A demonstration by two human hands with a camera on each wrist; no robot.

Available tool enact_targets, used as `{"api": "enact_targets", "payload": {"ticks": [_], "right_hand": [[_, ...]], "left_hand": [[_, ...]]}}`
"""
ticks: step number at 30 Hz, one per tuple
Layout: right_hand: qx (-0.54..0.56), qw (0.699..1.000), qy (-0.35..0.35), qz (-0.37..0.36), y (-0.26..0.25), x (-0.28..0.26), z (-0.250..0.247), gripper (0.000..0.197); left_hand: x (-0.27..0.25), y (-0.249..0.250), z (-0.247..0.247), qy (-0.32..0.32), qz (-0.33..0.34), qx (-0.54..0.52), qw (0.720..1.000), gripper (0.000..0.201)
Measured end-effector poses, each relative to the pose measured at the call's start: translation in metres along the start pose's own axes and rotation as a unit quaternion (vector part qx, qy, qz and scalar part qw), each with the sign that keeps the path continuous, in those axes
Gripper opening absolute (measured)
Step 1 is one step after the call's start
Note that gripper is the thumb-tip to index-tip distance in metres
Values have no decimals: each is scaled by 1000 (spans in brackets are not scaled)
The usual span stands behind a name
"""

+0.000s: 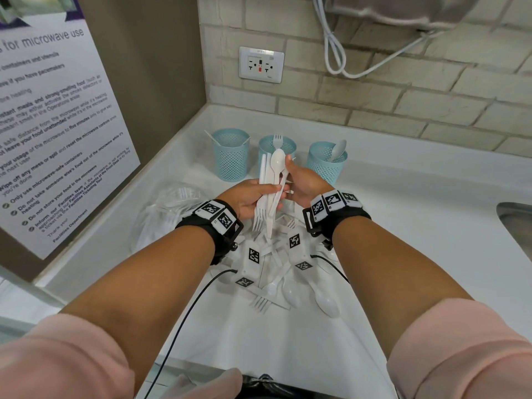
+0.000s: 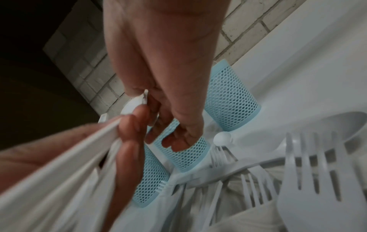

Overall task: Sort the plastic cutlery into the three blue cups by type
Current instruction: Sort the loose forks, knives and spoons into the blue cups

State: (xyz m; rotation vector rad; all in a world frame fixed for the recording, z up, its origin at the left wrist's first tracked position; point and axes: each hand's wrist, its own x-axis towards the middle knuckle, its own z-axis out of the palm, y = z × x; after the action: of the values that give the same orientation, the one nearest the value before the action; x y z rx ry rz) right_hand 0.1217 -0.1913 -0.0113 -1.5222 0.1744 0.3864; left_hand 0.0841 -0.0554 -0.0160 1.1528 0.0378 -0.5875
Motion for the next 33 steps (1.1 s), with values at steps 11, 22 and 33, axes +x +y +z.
{"api": "enact_targets", "payload": {"ticks": [11, 22, 33], "right_hand": [[-18, 996, 24, -83, -11, -11, -13, 49], [-213, 935, 206, -196, -34, 5, -13, 21], [5, 816, 490, -307, -91, -9, -91, 10]], "left_hand": [[0, -3, -2, 12, -9, 31, 999, 11], [-4, 4, -5, 15, -9, 41, 999, 11], [6, 7, -1, 25, -6, 20, 999, 13]]}}
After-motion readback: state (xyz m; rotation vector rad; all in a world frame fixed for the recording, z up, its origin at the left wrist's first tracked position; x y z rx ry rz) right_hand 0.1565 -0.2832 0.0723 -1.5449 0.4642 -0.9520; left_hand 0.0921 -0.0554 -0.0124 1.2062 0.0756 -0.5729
